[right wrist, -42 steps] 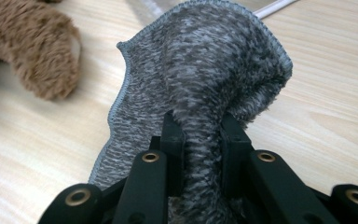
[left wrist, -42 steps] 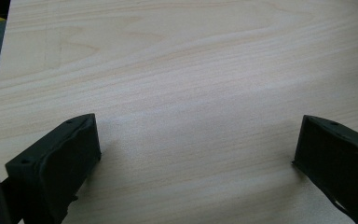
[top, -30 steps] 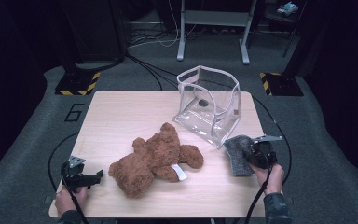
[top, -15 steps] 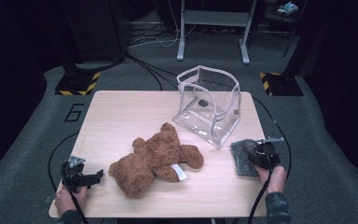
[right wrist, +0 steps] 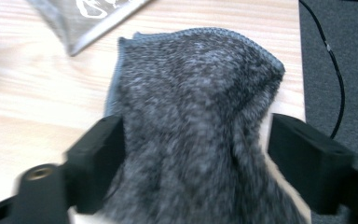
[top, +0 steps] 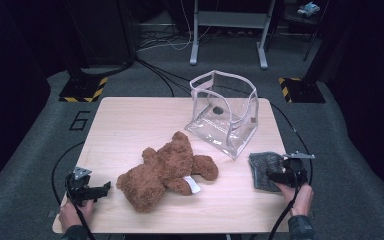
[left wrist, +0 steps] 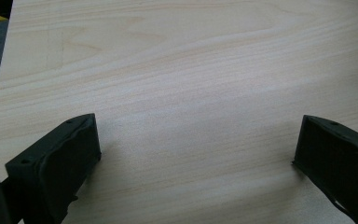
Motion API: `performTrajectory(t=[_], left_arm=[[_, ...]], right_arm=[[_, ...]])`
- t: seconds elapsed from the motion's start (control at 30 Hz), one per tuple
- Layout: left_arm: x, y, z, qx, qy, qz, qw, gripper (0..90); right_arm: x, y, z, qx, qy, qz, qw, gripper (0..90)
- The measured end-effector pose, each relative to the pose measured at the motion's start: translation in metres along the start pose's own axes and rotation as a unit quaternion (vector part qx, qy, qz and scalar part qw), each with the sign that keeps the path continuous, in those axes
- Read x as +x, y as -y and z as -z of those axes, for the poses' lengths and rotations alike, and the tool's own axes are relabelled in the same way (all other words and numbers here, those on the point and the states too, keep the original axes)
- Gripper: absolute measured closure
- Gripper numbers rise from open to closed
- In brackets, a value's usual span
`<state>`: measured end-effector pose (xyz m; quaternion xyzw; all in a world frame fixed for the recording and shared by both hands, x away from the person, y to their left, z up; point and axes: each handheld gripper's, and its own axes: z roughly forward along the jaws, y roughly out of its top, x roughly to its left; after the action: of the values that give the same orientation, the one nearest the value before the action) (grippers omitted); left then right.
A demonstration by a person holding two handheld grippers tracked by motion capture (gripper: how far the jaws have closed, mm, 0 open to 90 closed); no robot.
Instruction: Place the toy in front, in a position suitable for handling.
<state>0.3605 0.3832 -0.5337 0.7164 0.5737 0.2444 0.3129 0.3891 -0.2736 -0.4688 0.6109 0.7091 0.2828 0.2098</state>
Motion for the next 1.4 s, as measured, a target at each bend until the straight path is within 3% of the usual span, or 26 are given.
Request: performTrajectory(t=[0.23, 0.43, 0.57, 0.63, 0.77, 0.93, 1.1, 1.23, 1.3, 1.4], left_arm=[[0.0, 0.0, 0.001, 0.003, -0.001, 0.0, 1.0, 0.0], [-0.004, -0.002, -0.001, 0.006, -0.022, 0.017, 0.9996, 0.0], [-0.009, -0.002, 0.001, 0.013, -0.024, 0.025, 0.9993, 0.0], [-0.011, -0.002, 0.003, 0.009, -0.017, 0.019, 0.9996, 0.0], [-0.012, -0.007, 0.015, -0.004, 0.004, 0.043, 0.9991, 0.0], [-0.018, -0.021, 0.032, -0.014, 0.031, 0.05, 0.9981, 0.0], [-0.03, -0.032, 0.046, -0.016, 0.06, 0.041, 0.9972, 0.0], [-0.034, -0.038, 0.052, -0.018, 0.092, 0.034, 0.995, 0.0], [-0.035, -0.039, 0.054, -0.013, 0.102, 0.036, 0.994, 0.0], [-0.037, -0.04, 0.061, -0.025, 0.116, 0.045, 0.9919, 0.0]], right_arm=[[0.013, 0.016, 0.024, -0.032, -0.043, 0.015, 0.9985, 13.3], [0.037, 0.021, 0.025, -0.034, -0.072, 0.043, 0.9959, 13.4], [0.055, 0.017, 0.023, -0.033, -0.083, 0.062, 0.9941, 13.9], [0.062, 0.015, 0.022, -0.038, -0.092, 0.065, 0.9929, 14.1], [0.075, 0.009, 0.015, -0.033, -0.104, 0.075, 0.9912, 14.1], [0.092, 0.001, 0.012, -0.029, -0.115, 0.092, 0.9887, 14.3], [0.106, -0.006, 0.012, -0.035, -0.123, 0.109, 0.9859, 14.8], [0.113, -0.012, 0.01, -0.032, -0.133, 0.11, 0.9845, 15.7], [0.117, -0.016, 0.01, -0.034, -0.134, 0.118, 0.9834, 15.5], [0.124, -0.022, 0.01, -0.033, -0.137, 0.12, 0.9828, 15.2]])
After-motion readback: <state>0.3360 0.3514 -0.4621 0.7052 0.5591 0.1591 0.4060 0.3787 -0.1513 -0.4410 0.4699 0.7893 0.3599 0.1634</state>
